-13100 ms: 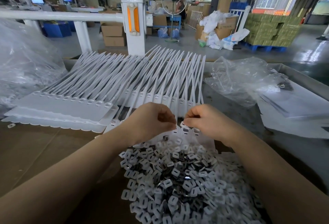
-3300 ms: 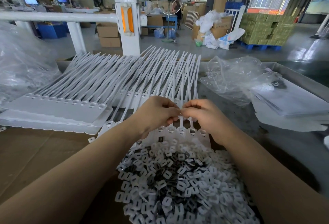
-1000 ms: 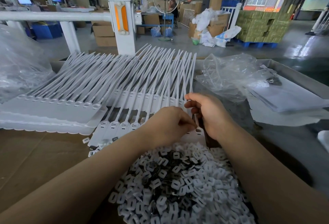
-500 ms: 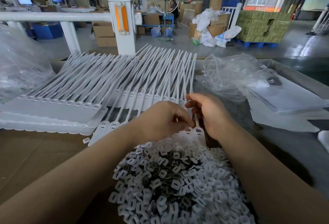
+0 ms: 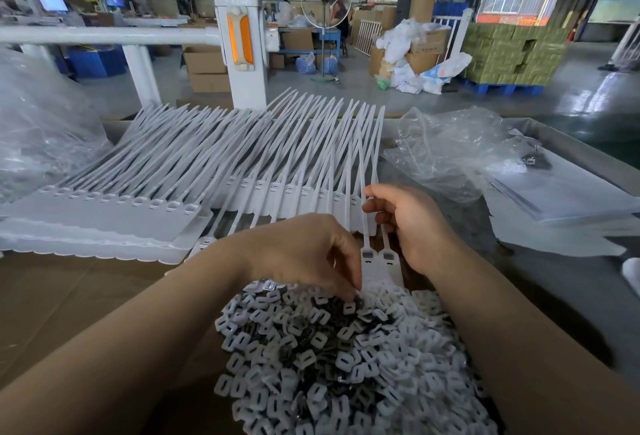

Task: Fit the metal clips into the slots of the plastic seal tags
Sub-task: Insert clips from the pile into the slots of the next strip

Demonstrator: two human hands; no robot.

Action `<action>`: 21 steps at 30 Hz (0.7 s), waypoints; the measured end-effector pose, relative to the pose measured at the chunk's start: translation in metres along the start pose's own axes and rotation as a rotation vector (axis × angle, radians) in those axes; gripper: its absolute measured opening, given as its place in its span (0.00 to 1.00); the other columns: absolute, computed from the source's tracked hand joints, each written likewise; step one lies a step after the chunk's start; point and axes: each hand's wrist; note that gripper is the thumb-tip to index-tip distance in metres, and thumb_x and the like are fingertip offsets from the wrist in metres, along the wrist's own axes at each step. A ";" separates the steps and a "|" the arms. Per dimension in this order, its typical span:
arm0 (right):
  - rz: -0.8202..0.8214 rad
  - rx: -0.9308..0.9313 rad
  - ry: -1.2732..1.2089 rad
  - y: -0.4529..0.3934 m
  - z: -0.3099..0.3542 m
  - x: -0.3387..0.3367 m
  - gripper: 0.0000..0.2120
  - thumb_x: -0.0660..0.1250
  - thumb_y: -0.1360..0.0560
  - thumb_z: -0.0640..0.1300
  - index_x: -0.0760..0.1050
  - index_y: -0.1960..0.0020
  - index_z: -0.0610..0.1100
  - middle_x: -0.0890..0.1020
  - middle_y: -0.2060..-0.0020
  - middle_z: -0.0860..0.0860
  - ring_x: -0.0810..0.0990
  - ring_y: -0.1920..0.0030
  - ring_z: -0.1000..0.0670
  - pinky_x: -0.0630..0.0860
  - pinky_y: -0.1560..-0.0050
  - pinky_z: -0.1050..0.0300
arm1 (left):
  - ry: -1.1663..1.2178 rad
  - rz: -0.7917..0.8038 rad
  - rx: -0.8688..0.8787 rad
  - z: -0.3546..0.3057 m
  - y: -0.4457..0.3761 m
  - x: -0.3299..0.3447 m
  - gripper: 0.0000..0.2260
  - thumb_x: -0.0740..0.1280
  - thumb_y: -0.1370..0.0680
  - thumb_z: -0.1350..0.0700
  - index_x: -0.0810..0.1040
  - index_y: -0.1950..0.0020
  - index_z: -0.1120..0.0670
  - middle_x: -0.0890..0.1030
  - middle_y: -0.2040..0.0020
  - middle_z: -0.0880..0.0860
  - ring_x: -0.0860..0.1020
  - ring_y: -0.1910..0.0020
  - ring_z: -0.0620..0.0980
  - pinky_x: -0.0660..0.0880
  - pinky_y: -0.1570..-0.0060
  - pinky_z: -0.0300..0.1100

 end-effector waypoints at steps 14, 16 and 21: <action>0.006 -0.012 0.002 0.000 0.001 0.000 0.06 0.66 0.22 0.45 0.81 0.53 0.46 0.83 0.68 0.54 0.73 0.64 0.52 0.67 0.63 0.58 | 0.035 -0.315 -0.200 0.012 -0.009 0.002 0.03 0.75 0.27 0.55 0.86 0.60 0.48 0.83 0.67 0.38 0.80 0.68 0.34 0.70 0.69 0.23; 0.004 -0.007 0.003 0.000 0.001 -0.001 0.06 0.66 0.22 0.45 0.81 0.53 0.46 0.83 0.68 0.54 0.73 0.63 0.52 0.67 0.62 0.57 | 0.021 -0.342 -0.214 0.013 -0.009 0.000 0.03 0.75 0.26 0.54 0.86 0.59 0.47 0.83 0.67 0.37 0.80 0.68 0.34 0.70 0.69 0.23; 0.005 -0.002 0.001 0.000 0.001 0.000 0.05 0.66 0.22 0.45 0.81 0.53 0.46 0.83 0.68 0.54 0.73 0.63 0.52 0.67 0.62 0.57 | 0.026 -0.385 -0.177 0.013 -0.006 -0.006 0.04 0.75 0.27 0.56 0.86 0.57 0.47 0.83 0.65 0.37 0.80 0.65 0.33 0.71 0.66 0.23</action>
Point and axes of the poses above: each hand's wrist, its own y-axis away from the middle knuckle, its own x-axis out of the palm, z = x × y
